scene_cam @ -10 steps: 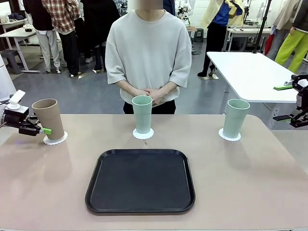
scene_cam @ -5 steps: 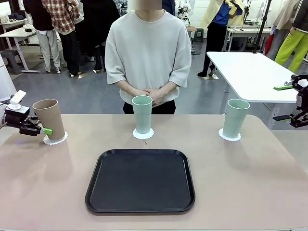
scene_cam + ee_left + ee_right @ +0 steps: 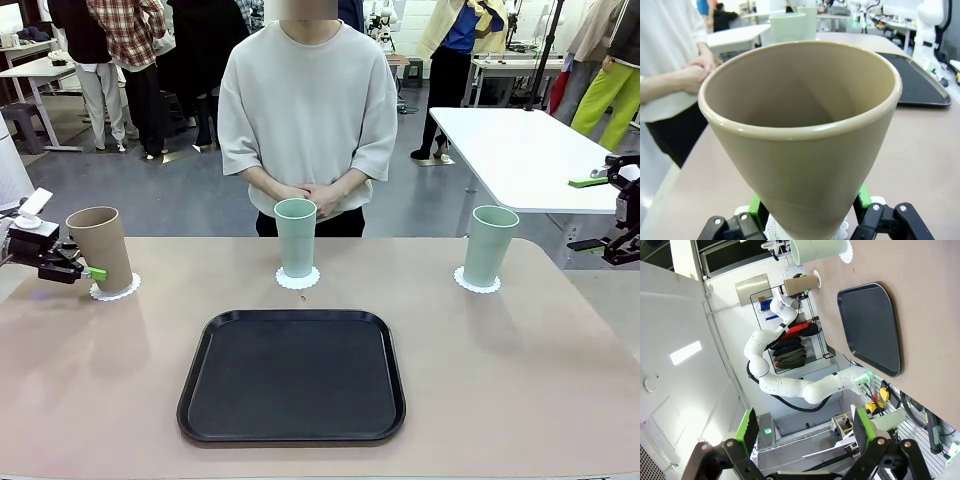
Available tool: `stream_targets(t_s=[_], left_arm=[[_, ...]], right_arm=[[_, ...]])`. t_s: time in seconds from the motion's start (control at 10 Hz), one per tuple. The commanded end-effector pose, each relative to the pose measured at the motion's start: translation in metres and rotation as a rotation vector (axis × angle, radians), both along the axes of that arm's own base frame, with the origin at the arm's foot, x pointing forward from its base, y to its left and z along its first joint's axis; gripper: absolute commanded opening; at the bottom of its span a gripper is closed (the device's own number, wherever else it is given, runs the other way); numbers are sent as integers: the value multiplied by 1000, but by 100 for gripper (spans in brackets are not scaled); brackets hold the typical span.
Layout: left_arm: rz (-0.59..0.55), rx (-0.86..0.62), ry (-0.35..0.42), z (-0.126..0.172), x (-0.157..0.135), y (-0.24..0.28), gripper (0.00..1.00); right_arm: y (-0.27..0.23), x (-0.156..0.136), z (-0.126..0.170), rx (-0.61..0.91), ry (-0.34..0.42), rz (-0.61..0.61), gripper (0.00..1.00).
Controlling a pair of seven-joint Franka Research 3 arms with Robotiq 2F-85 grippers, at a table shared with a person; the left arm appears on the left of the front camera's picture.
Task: Place coasters on the table and set cups on them.
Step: Take one Reusable plastic cup from the Flat Tray and place it on a coaster set by the human.
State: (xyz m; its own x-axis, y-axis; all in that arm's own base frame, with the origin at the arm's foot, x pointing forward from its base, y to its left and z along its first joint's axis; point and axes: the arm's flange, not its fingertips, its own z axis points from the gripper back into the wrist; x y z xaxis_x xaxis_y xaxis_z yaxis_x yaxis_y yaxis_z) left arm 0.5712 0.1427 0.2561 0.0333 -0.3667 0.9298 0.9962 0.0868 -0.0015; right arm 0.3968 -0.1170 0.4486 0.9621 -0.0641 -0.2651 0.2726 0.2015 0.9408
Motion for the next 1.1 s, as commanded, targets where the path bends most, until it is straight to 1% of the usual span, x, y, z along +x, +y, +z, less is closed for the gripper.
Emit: stream_targets(t_s=[0.0,0.4,0.5,1.0], left_arm=[[6,43,-9,-5,-1,0,81],[20,50,14,-15,2,3,81],[16,47,17,-14,3,4,100],[21,23,44,-11,4,9,100]], right_arm=[[1,1,0,22,-3,-5,100],[1,1,0,22,-3,-5,100],[1,1,0,22,-3,-5,100],[1,1,0,22,-3,-5,100]])
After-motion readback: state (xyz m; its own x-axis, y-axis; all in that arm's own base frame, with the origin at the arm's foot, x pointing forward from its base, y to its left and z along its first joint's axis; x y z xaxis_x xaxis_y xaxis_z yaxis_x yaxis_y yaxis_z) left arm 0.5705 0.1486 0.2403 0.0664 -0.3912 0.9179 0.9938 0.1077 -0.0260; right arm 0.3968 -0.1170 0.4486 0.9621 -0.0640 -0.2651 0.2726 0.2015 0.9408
